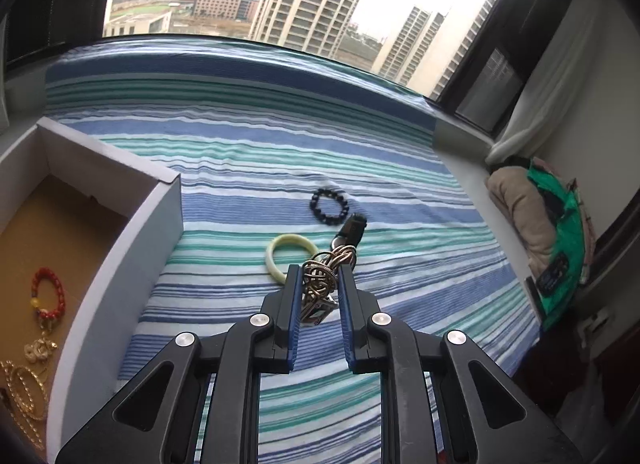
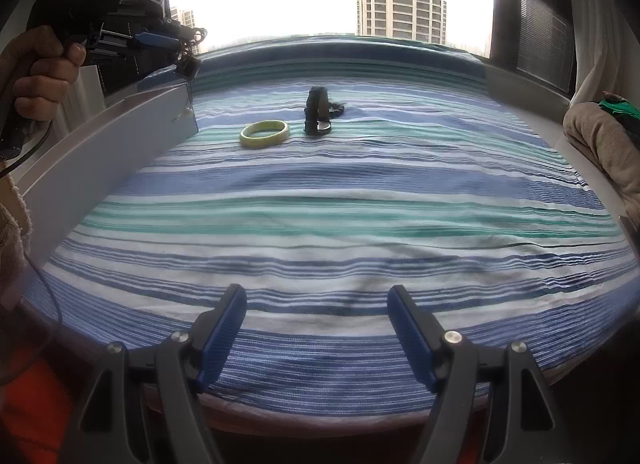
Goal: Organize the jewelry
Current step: 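Grasp the pale jade bangle with the right tool while the left tool holds the keychain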
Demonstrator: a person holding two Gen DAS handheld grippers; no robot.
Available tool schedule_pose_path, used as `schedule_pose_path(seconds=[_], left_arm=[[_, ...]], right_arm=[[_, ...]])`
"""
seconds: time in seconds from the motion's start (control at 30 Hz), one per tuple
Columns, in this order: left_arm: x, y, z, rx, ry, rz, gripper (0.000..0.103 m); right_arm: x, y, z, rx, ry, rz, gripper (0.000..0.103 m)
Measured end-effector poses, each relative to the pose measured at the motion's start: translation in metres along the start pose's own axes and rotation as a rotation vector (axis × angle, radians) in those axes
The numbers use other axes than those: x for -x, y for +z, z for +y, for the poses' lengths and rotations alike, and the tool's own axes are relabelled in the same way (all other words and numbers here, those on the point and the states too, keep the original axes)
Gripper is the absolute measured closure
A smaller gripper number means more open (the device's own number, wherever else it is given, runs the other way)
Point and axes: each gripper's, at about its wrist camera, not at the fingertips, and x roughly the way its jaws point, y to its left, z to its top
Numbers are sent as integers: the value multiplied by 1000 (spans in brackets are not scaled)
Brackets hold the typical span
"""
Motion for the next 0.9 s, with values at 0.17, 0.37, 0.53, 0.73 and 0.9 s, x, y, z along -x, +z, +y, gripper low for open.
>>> schedule_pose_path(seconds=[0.17, 0.37, 0.53, 0.73, 0.9], left_arm=[[27, -28, 24, 36, 19, 11, 87], [53, -56, 48, 93, 27, 2, 87], [66, -72, 61, 129, 18, 1, 87], [83, -79, 69, 133, 21, -5, 87], [87, -86, 75, 141, 5, -3, 87]], right_arm=[[-12, 37, -17, -31, 170, 35, 29], [-77, 139, -21, -55, 345, 114, 30], [-162, 195, 55, 143, 295, 176, 56], [-242, 198, 116, 362, 132, 309, 56], [-244, 206, 106, 322, 170, 359, 93]])
